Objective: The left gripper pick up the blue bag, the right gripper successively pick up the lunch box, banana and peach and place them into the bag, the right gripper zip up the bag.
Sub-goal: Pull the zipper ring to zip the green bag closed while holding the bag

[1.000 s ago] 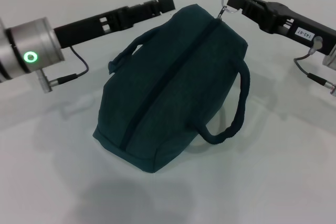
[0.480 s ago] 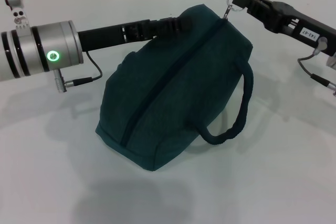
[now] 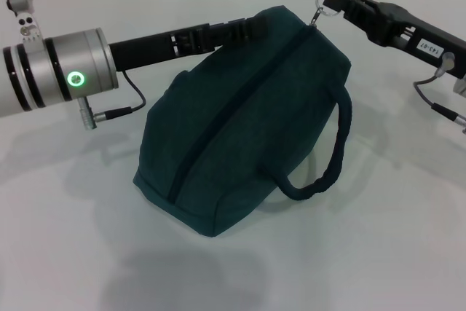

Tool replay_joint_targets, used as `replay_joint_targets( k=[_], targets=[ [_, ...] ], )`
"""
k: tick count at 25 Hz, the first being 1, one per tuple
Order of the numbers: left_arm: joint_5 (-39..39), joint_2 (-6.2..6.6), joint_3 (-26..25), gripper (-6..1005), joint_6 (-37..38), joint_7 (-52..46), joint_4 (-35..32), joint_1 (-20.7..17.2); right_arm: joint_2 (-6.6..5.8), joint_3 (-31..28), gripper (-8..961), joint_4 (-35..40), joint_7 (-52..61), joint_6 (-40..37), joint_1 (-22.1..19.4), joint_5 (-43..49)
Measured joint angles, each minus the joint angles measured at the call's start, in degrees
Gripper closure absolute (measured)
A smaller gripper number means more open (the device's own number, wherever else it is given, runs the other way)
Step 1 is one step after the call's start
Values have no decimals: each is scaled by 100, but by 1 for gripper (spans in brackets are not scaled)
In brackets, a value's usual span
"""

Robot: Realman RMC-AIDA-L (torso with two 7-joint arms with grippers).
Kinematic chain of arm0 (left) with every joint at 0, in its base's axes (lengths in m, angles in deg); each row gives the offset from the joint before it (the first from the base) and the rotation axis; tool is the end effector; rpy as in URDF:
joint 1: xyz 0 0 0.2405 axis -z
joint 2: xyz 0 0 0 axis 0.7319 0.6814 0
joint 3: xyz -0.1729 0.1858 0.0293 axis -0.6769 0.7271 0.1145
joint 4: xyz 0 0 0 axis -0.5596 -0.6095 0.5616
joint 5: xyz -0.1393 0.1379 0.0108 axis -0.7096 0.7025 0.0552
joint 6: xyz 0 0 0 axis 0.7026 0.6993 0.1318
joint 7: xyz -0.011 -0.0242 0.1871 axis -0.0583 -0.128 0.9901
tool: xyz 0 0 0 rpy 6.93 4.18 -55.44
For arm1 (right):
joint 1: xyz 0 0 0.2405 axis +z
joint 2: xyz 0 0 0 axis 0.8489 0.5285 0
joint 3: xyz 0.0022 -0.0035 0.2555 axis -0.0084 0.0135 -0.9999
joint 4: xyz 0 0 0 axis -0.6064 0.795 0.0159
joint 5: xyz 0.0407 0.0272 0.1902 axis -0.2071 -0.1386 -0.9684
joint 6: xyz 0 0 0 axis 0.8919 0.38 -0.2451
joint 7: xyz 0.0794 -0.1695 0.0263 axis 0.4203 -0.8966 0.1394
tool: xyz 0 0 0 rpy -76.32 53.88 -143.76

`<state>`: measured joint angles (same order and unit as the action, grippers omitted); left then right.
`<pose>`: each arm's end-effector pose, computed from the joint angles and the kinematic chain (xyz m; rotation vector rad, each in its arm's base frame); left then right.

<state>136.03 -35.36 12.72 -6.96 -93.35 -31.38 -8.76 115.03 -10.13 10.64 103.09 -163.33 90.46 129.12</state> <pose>-0.1668 0.3765 -0.0472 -2.5300 -1.2525 -1.1540 0.1609 0.3767 -0.0233 -2.3575 0.8807 1.4059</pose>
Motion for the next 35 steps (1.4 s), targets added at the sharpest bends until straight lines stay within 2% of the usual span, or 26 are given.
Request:
replay_joint_targets(
  k=[4, 15, 17, 23, 35],
  targets=[
    [33, -23, 13, 410, 4, 1, 0, 5, 5, 0, 939, 0, 0, 0, -4, -3],
    [-2, -51, 8, 649, 32, 79, 55, 2, 5, 0, 939, -8, 16, -10, -3, -35],
    [-49, -66, 1, 830, 29, 84, 117, -12, 6, 0, 939, -57, 34, -37, -4, -69],
    [-181, -93, 14, 877, 137, 126, 246, -90, 8, 0, 939, -368, 111, -72, 20, -221],
    [-286, -91, 28, 877, 632, 411, 308, -290, 0, 9, 939, -867, 442, -73, -6, -542]
  ],
)
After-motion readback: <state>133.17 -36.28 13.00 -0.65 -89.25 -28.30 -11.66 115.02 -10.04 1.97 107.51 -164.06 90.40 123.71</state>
